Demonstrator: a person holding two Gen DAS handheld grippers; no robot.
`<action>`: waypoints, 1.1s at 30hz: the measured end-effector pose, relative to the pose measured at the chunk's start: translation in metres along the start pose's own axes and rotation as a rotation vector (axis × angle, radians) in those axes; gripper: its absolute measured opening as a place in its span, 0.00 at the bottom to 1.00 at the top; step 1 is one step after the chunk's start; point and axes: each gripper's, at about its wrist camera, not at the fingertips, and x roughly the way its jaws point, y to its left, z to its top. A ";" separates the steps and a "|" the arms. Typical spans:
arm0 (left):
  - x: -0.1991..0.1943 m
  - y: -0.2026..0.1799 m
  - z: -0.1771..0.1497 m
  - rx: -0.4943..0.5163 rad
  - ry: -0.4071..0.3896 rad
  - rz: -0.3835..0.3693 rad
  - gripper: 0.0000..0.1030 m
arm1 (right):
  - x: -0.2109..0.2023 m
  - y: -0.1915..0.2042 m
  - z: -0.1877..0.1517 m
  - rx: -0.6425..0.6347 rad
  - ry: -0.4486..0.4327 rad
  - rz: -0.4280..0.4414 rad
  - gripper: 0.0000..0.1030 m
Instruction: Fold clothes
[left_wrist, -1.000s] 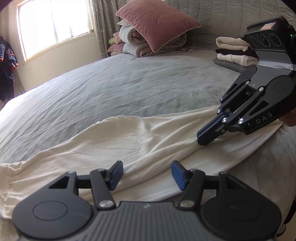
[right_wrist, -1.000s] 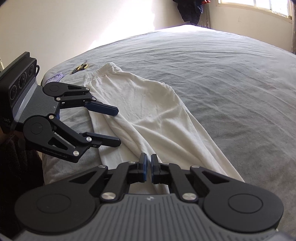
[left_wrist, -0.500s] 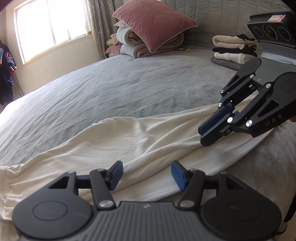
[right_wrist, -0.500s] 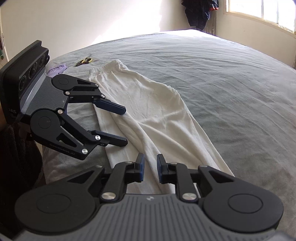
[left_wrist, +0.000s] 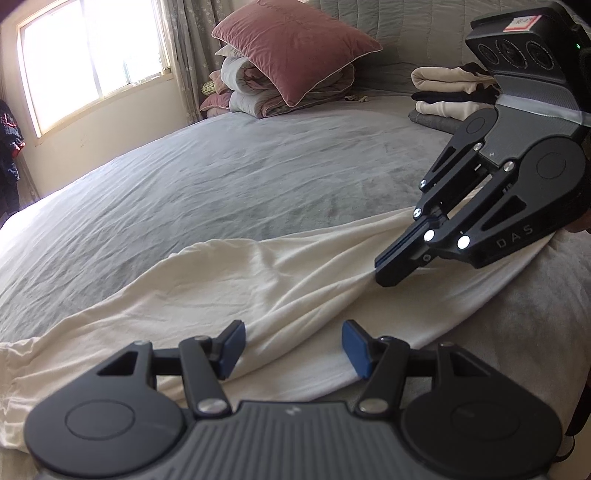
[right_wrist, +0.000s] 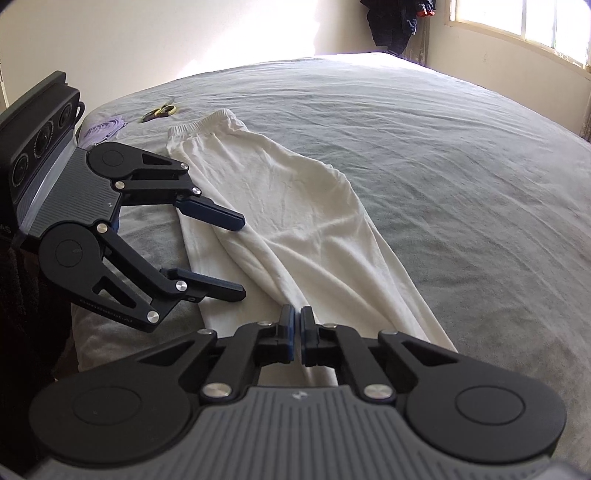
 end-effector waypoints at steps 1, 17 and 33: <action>0.000 -0.001 0.001 0.002 -0.001 -0.002 0.58 | -0.002 0.001 0.000 -0.002 0.002 0.008 0.03; -0.001 -0.008 0.003 0.034 -0.010 -0.012 0.58 | -0.024 0.015 0.000 0.002 -0.021 0.126 0.00; -0.003 0.046 0.046 -0.094 -0.018 0.080 0.58 | -0.025 -0.040 -0.005 0.155 -0.043 -0.043 0.13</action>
